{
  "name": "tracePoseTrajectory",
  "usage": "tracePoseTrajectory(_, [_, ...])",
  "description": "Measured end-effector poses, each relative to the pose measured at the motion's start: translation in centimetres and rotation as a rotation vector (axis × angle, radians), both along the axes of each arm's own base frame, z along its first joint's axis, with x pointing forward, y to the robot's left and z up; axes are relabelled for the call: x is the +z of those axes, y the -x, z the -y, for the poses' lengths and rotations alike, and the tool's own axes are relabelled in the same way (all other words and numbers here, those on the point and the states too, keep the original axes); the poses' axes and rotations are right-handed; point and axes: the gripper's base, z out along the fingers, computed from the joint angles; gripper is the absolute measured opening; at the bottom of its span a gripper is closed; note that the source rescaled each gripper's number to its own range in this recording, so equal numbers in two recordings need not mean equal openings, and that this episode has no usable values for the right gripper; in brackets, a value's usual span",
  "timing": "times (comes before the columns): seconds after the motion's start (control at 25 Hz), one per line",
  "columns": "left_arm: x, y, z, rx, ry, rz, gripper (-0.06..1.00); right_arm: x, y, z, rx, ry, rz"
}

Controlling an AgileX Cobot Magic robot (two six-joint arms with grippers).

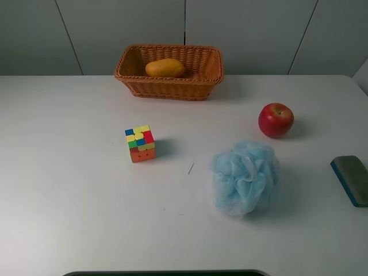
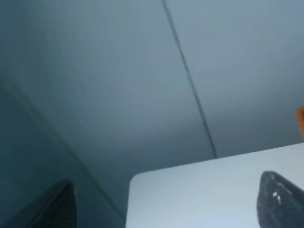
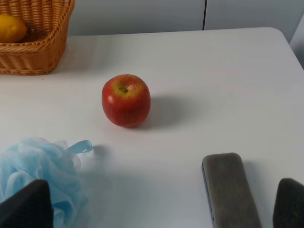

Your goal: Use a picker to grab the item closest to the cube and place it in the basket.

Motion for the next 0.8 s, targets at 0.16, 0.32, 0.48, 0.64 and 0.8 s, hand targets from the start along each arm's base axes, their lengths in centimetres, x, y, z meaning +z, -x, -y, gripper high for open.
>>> tracePoseTrajectory(0.16, [-2.7,4.3,-2.3,0.134,0.054,0.012,0.94,0.0,0.0,0.0,0.0,0.0,0.0])
tracePoseTrajectory(0.32, [-5.4,8.0,-2.3,0.192,0.154,0.021,0.94,0.0,0.0,0.0,0.0,0.0,0.0])
tracePoseTrajectory(0.48, [-9.1,10.7,-1.3,0.207,0.245,0.02,0.94,0.0,0.0,0.0,0.0,0.0,0.0])
tracePoseTrajectory(0.64, [-13.0,12.4,-0.4,0.224,0.296,0.025,0.94,0.0,0.0,0.0,0.0,0.0,0.0])
tracePoseTrajectory(0.8, [-16.9,12.9,0.1,0.223,0.325,0.012,0.94,0.0,0.0,0.0,0.0,0.0,0.0])
